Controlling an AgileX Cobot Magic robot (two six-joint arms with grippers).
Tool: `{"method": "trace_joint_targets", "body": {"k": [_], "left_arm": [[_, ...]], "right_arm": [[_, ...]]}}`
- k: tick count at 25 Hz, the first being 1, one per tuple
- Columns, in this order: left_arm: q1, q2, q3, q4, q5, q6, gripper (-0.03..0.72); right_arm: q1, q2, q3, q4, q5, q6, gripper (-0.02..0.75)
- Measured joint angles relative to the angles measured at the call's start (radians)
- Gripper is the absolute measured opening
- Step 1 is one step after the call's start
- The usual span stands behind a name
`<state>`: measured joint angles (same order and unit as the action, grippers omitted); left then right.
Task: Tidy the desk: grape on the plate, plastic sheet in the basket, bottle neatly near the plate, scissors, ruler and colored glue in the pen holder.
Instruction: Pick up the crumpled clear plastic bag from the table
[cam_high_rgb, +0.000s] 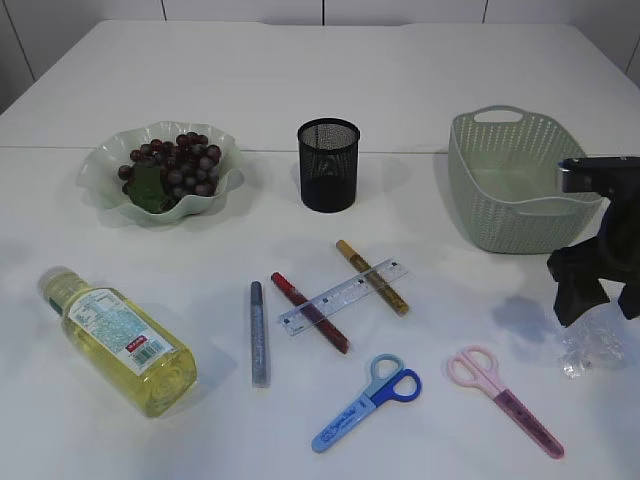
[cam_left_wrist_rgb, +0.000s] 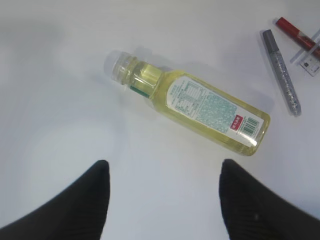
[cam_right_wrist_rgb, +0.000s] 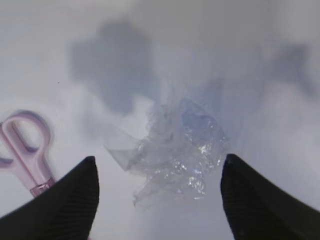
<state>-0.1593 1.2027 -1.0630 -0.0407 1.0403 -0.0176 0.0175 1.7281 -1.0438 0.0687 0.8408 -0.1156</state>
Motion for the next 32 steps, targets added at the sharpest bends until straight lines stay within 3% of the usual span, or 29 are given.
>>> {"method": "trace_joint_targets", "body": {"k": [14,17,22,25,29,32], "left_arm": [[0.000,0.000,0.000,-0.002,0.000,0.000,0.498],[0.000,0.000,0.000,-0.002,0.000,0.000,0.498],[0.000,0.000,0.000,-0.002,0.000,0.000,0.498],[0.000,0.000,0.000,-0.004,-0.002,0.000,0.498],[0.000,0.000,0.000,-0.004,-0.004,0.000,0.498],[0.000,0.000,0.000,-0.004,-0.006,0.000,0.498]], "right_arm": [[0.000,0.140,-0.001,-0.031,-0.064,0.000,0.574],[0.000,0.144,-0.003,-0.035,-0.064,0.000,0.501],[0.000,0.144,-0.007,-0.037,-0.064,0.000,0.269],[0.000,0.144,-0.008,-0.037,-0.064,0.000,0.170],[0.000,0.144,-0.008,-0.016,-0.053,0.000,0.096],[0.000,0.120,-0.008,0.011,-0.046,0.000,0.086]]}}
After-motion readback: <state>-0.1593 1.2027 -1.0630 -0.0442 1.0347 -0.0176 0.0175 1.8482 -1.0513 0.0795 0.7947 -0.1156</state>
